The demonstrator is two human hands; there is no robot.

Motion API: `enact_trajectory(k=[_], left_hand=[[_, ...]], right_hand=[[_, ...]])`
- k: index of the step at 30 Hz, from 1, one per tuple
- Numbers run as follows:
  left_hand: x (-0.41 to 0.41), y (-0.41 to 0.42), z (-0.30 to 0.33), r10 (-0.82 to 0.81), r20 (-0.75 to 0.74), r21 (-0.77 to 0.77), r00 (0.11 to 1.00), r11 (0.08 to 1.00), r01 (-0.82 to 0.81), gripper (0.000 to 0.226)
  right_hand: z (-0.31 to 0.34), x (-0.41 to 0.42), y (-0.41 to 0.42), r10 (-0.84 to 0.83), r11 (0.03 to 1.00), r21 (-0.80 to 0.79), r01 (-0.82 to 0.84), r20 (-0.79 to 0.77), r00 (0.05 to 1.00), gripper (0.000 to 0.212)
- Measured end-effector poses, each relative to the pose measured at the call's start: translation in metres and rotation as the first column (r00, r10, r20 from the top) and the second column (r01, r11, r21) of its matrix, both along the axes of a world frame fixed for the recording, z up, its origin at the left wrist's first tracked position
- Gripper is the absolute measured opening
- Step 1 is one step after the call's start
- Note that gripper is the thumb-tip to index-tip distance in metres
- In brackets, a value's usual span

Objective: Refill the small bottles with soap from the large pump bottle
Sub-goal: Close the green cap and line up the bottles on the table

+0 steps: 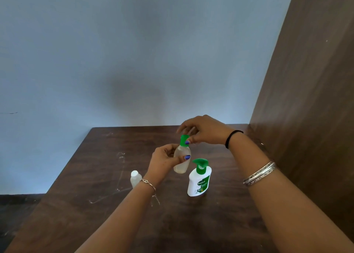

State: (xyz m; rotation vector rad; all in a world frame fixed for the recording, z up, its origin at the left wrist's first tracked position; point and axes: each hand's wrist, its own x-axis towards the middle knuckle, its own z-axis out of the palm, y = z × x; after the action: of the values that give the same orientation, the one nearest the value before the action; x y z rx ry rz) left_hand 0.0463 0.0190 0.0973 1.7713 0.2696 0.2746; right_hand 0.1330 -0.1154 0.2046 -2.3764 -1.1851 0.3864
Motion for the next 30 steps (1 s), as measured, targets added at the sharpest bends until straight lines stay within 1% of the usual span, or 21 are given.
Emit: enact_trajectory(k=[1, 2, 3, 5, 6, 8, 9, 11, 13, 15, 17, 19, 21, 23, 25, 28, 29, 30], left_hand=[[0.000, 0.001, 0.000, 0.001, -0.001, 0.007, 1.000, 1.000, -0.001, 0.039], [0.000, 0.001, -0.001, 0.000, -0.006, 0.008, 1.000, 1.000, 0.000, 0.040], [0.001, 0.001, -0.002, 0.001, -0.014, 0.003, 1.000, 1.000, -0.001, 0.041], [0.001, 0.001, -0.003, 0.002, -0.025, -0.007, 1.000, 1.000, -0.002, 0.042], [0.002, 0.001, -0.002, -0.002, -0.024, -0.013, 1.000, 1.000, 0.001, 0.040], [0.001, 0.002, -0.001, -0.015, -0.013, -0.030, 1.000, 0.999, 0.015, 0.037], [0.001, 0.003, 0.000, -0.026, -0.010, -0.032, 1.000, 0.999, 0.026, 0.036], [0.001, 0.003, 0.000, -0.047, -0.016, -0.022, 0.999, 0.999, 0.047, 0.035], [0.002, 0.003, -0.002, -0.049, -0.020, 0.002, 0.999, 0.999, 0.049, 0.035], [0.003, 0.003, -0.004, -0.013, -0.019, 0.050, 1.000, 0.999, 0.014, 0.037], [0.004, 0.002, -0.005, 0.024, 0.007, 0.078, 1.000, 0.997, -0.024, 0.039], [0.003, 0.000, -0.005, 0.046, 0.038, 0.093, 0.998, 0.994, -0.049, 0.038], [0.003, -0.001, -0.004, 0.062, 0.061, 0.140, 0.996, 0.988, -0.070, 0.038], [0.004, 0.000, -0.004, 0.074, 0.084, 0.201, 0.994, 0.975, -0.090, 0.039], [0.004, -0.002, -0.003, 0.098, 0.105, 0.230, 0.990, 0.966, -0.119, 0.037], [0.004, -0.005, -0.004, 0.142, 0.125, 0.220, 0.982, 0.961, -0.168, 0.032], [0.004, -0.004, -0.004, 0.143, 0.122, 0.201, 0.982, 0.965, -0.166, 0.030], [0.004, -0.002, -0.004, 0.138, 0.105, 0.177, 0.985, 0.972, -0.155, 0.030]], right_hand=[[-0.001, 0.000, 0.000, 0.013, 1.000, 0.016, -0.013, -0.016, 1.000, 0.024], [-0.002, 0.000, 0.002, -0.009, 1.000, 0.027, 0.010, -0.015, 1.000, 0.019], [-0.004, 0.000, 0.005, -0.051, 0.998, 0.036, 0.051, 0.000, 0.999, 0.019], [-0.006, 0.003, 0.006, -0.137, 0.991, 0.021, 0.136, 0.068, 0.988, 0.034], [-0.007, 0.005, 0.005, -0.133, 0.991, 0.017, 0.133, 0.065, 0.989, 0.035], [-0.007, 0.007, 0.004, -0.031, 1.000, 0.003, 0.031, 0.021, 0.999, 0.034], [-0.008, 0.008, 0.003, 0.034, 0.999, -0.021, -0.033, 0.038, 0.999, 0.033], [-0.011, 0.009, 0.003, 0.090, 0.995, -0.050, -0.084, 0.114, 0.989, 0.028], [-0.016, 0.011, 0.005, 0.081, 0.995, -0.063, -0.072, 0.153, 0.985, 0.025], [-0.023, 0.012, 0.008, 0.065, 0.995, -0.089, -0.051, 0.163, 0.984, 0.025], [-0.030, 0.012, 0.011, 0.040, 0.996, -0.092, -0.022, 0.205, 0.978, 0.023], [-0.037, 0.013, 0.014, 0.035, 0.996, -0.089, -0.010, 0.275, 0.961, 0.033], [-0.041, 0.010, 0.017, 0.038, 0.996, -0.091, -0.010, 0.309, 0.950, 0.042], [-0.043, 0.008, 0.018, -0.008, 0.995, -0.087, 0.037, 0.314, 0.949, 0.045], [-0.045, 0.004, 0.020, -0.111, 0.987, -0.075, 0.144, 0.333, 0.937, 0.048], [-0.050, 0.001, 0.030, -0.300, 0.941, -0.063, 0.332, 0.299, 0.906, 0.052], [-0.051, 0.003, 0.032, -0.321, 0.934, -0.069, 0.350, 0.267, 0.909, 0.054], [-0.051, 0.005, 0.032, -0.306, 0.941, -0.073, 0.329, 0.221, 0.926, 0.055]])
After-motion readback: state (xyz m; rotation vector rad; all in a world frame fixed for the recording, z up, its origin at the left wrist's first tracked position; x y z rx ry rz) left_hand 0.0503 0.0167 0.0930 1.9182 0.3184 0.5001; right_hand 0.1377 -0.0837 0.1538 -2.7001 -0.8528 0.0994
